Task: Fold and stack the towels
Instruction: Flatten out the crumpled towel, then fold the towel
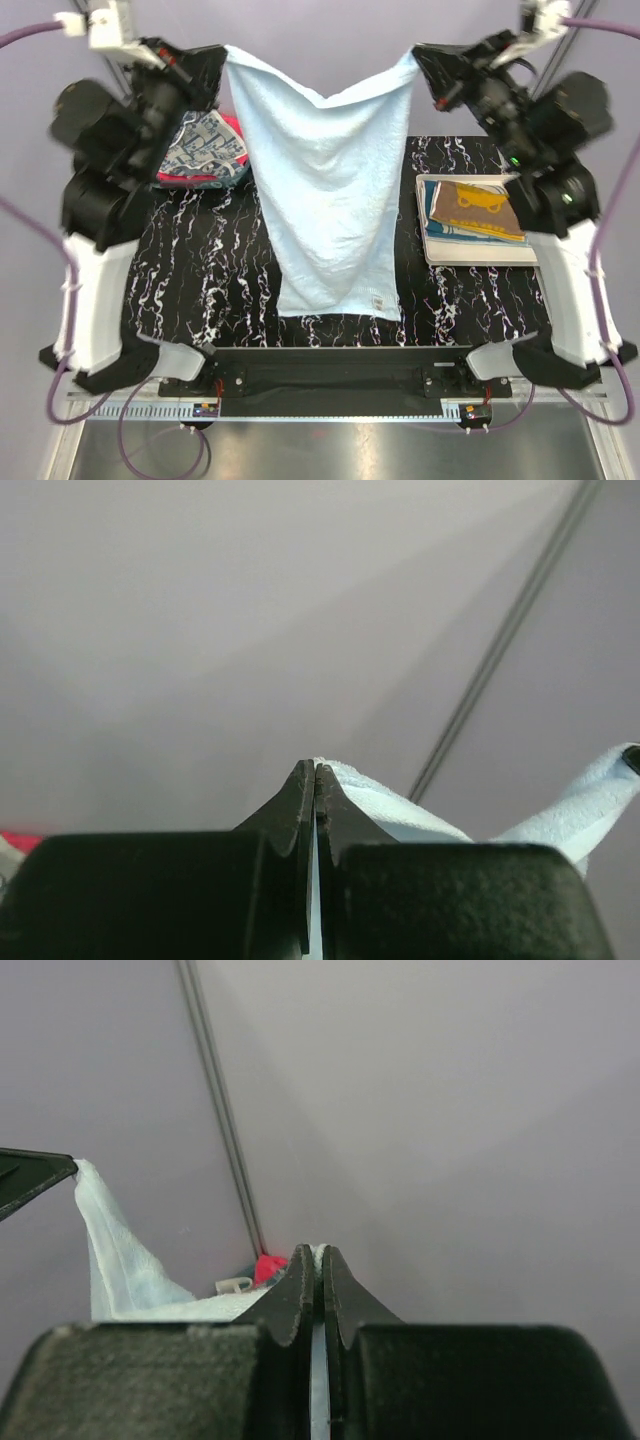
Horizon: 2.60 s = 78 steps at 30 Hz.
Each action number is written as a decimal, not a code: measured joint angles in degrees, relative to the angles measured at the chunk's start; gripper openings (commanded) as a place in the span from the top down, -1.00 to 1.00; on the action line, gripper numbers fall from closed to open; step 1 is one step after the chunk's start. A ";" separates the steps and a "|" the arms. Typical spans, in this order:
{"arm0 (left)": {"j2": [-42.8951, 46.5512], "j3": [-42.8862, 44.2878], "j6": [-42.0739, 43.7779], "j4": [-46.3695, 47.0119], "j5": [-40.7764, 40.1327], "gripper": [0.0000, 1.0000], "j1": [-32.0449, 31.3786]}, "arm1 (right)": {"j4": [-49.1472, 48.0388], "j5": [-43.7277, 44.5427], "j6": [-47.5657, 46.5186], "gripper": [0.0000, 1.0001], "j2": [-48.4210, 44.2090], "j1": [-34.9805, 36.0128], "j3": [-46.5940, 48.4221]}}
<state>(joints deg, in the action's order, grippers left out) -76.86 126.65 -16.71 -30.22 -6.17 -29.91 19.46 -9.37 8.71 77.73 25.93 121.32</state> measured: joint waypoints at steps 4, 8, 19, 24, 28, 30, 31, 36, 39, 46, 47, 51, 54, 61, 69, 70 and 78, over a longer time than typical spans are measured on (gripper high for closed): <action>-7.91 -0.70 -3.10 2.54 2.82 1.00 7.98 | -1.55 1.14 -0.94 1.00 8.61 -1.18 -0.33; -20.22 1.51 -6.08 4.35 7.06 1.00 14.25 | -3.30 -0.98 0.94 1.00 20.39 -6.78 0.20; -41.18 2.93 -11.69 9.66 16.02 1.00 20.76 | -1.55 -5.40 8.74 1.00 48.06 -16.65 11.93; -42.73 0.00 -12.52 12.28 16.61 1.00 20.92 | -2.38 -6.29 10.38 1.00 48.57 -17.25 11.43; -43.10 -1.77 -13.40 13.79 16.79 1.00 21.33 | -2.64 -6.91 11.06 1.00 48.59 -17.77 11.43; -42.95 -3.91 -13.73 15.08 16.90 1.00 21.35 | -2.67 -7.39 11.47 1.00 48.61 -17.86 11.17; -42.73 -5.66 -13.86 15.85 16.90 1.00 21.35 | -2.84 -7.69 11.74 1.00 48.59 -17.86 10.62; -40.74 -16.63 -14.75 17.09 16.90 1.00 21.38 | -2.86 -8.44 12.92 1.00 47.60 -17.86 2.27; -38.18 -25.81 -15.47 18.05 17.03 1.00 21.38 | -2.40 -9.25 14.08 1.00 46.31 -17.86 -6.73; -30.71 -43.39 -17.84 20.61 17.44 1.00 19.98 | 0.42 -11.39 16.72 1.00 41.86 -17.84 -24.11; -29.64 -45.33 -17.94 20.92 17.33 1.00 19.50 | 0.63 -11.39 17.00 1.00 40.89 -17.84 -26.05; -26.14 -51.56 -18.91 21.75 16.81 1.00 17.38 | 1.16 -11.23 17.25 1.00 37.03 -17.79 -32.72; -24.37 -55.34 -19.39 22.40 16.44 1.00 15.80 | 1.44 -10.82 17.25 1.00 34.05 -17.68 -37.38; -22.05 -60.85 -20.33 22.32 14.49 1.00 13.79 | 2.03 -9.53 17.90 1.00 30.93 -17.16 -43.08; -17.20 -65.20 -21.99 20.72 11.89 1.00 13.66 | 4.31 -7.08 18.25 1.00 27.52 -15.28 -47.76; -16.63 -65.70 -22.27 20.63 11.54 1.00 13.68 | 4.46 -6.71 18.29 1.00 27.04 -15.13 -48.00; -12.87 -68.50 -23.91 20.06 10.32 1.00 13.57 | 4.81 -4.63 18.75 1.00 25.16 -14.40 -48.52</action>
<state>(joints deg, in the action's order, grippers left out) -89.73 58.15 -40.62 -10.15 4.14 -16.34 24.27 -14.00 27.46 102.89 11.53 72.79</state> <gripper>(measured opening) 0.008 0.049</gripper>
